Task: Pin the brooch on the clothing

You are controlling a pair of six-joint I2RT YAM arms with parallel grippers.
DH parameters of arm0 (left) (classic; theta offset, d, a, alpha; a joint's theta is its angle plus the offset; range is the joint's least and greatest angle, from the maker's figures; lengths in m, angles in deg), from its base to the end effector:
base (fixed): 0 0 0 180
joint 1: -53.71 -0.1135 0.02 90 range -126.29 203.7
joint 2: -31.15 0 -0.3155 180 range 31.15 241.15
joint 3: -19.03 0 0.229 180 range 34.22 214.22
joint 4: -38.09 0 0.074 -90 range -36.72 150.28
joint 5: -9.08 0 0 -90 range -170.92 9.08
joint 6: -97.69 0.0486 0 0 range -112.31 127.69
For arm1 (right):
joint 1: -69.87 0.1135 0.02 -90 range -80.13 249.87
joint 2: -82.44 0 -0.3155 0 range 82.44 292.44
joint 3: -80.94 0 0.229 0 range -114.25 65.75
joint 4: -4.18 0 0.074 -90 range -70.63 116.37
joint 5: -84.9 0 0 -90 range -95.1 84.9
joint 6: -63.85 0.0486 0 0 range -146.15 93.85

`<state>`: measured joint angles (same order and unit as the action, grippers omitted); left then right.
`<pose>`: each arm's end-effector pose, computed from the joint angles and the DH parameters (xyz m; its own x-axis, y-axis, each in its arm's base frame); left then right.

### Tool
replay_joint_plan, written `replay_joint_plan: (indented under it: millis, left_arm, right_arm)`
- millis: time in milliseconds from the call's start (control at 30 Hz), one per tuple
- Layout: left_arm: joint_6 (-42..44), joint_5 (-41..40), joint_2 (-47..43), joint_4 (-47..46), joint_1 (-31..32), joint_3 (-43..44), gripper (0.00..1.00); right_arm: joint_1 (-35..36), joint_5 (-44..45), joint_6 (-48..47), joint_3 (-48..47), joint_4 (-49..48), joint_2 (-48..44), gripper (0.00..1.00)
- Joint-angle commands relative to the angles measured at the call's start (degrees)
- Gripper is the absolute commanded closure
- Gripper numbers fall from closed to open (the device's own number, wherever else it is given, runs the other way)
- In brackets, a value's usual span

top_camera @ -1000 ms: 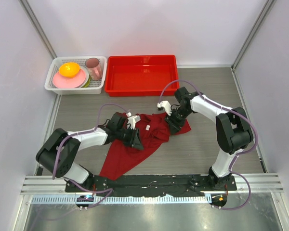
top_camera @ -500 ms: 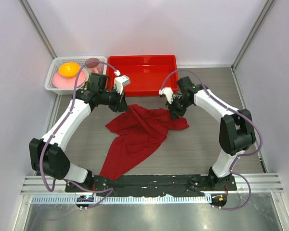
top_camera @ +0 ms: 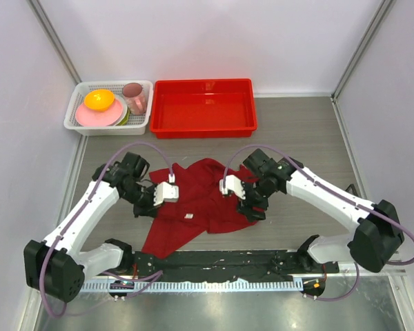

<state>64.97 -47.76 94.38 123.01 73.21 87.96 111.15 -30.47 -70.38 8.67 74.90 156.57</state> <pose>0.1110 -0.0675 0.3053 -0.1843 0.8124 -0.5532 0.9822 0.1322 -0.1331 0.1350 0.1462 0.2970 -0.0307 -0.8657 -0.4997 -0.9964 -0.0132 0.0841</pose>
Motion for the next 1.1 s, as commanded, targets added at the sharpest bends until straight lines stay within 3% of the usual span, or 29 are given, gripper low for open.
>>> replay_joint_plan:
  millis: [0, 167, 300, 567, 900, 1067]
  left_arm:
    - [3.03, -4.78, -2.4, -5.29, 0.09, -3.54, 1.0]
    - [-1.28, -3.73, -0.3, -8.91, 0.09, -3.55, 1.0]
    - [-3.04, -3.37, 0.5, -10.32, 0.0, -3.2, 1.0]
    - [-4.45, -2.85, 0.67, -10.93, 0.0, -3.9, 1.0]
    - [-6.04, -2.06, 1.03, -11.55, 0.09, -5.04, 1.0]
    - [-5.6, -2.93, 0.24, -11.64, 0.09, -6.01, 1.0]
  right_arm:
    - [-6.02, 1.38, -1.56, -5.05, 0.9, 3.28, 0.3]
    - [-7.09, -4.68, 0.28, -10.59, 1.25, 9.36, 0.38]
    - [-6.12, -11.63, 0.63, -9.46, 1.34, 10.43, 0.42]
    - [3.89, -4.7, 2.57, 3.18, -9.64, 6.55, 0.42]
    - [6.18, 1.28, 4.76, 9.97, -20.88, 11.03, 0.44]
    - [6.62, 2.25, 4.42, 11.02, -21.78, 12.62, 0.49]
